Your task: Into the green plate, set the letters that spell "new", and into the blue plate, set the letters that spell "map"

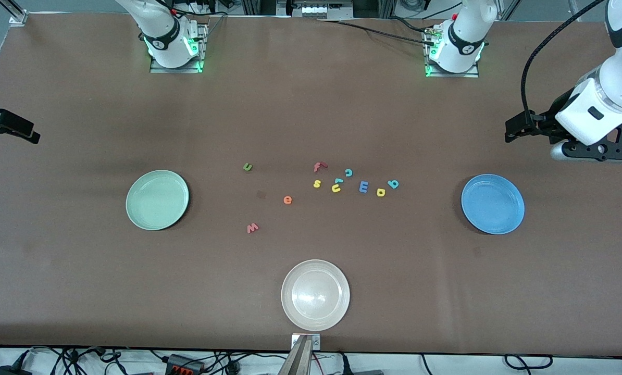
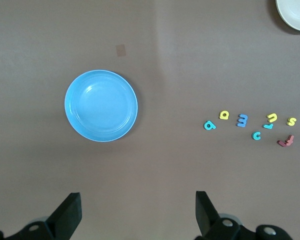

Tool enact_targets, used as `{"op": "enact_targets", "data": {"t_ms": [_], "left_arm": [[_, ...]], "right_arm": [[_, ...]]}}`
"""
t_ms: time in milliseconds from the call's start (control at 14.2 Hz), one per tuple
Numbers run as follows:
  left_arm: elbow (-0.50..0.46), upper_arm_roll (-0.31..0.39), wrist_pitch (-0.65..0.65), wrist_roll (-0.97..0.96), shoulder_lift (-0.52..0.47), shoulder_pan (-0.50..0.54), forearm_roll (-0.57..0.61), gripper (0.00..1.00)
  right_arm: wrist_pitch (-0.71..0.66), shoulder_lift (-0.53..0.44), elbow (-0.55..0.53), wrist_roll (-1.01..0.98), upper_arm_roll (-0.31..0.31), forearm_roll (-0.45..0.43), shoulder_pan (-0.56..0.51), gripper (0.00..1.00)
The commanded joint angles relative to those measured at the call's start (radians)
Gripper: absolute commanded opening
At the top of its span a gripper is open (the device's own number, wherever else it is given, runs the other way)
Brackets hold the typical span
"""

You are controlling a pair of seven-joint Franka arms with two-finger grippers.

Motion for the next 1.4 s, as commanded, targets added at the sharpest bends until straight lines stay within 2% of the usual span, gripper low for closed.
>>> {"op": "enact_targets", "data": {"t_ms": [0, 140, 421, 702, 843, 1053, 1194, 1334], "left_arm": [[0.018, -0.006, -0.003, -0.003, 0.002, 0.004, -0.009, 1.0], [0.018, -0.006, 0.029, -0.005, 0.01, 0.003, -0.014, 1.0], [0.016, -0.005, 0.069, 0.006, 0.023, 0.006, -0.016, 1.0], [0.015, -0.006, 0.107, 0.003, 0.082, -0.025, -0.011, 1.0], [0.016, -0.006, 0.121, -0.003, 0.134, -0.045, -0.012, 1.0], [0.018, -0.005, 0.126, -0.005, 0.281, -0.092, -0.012, 1.0], [0.009, -0.003, 0.234, -0.032, 0.359, -0.15, -0.011, 1.0], [0.001, -0.003, 0.325, -0.165, 0.451, -0.206, -0.008, 1.0]], "right_arm": [[-0.011, 0.015, -0.001, -0.01, 0.005, 0.0, 0.036, 1.0], [-0.015, 0.052, -0.001, -0.009, 0.005, 0.001, 0.089, 1.0], [0.017, 0.15, -0.004, 0.022, 0.005, 0.001, 0.272, 1.0], [0.172, 0.216, -0.093, 0.143, 0.005, 0.001, 0.409, 1.0], [0.212, 0.263, -0.102, 0.205, 0.005, 0.001, 0.476, 1.0], [0.238, 0.329, -0.105, 0.392, 0.005, 0.001, 0.579, 1.0], [0.269, 0.354, -0.131, 0.507, 0.005, 0.009, 0.607, 1.0], [0.349, 0.351, -0.212, 0.587, 0.007, 0.017, 0.611, 1.0]]}}
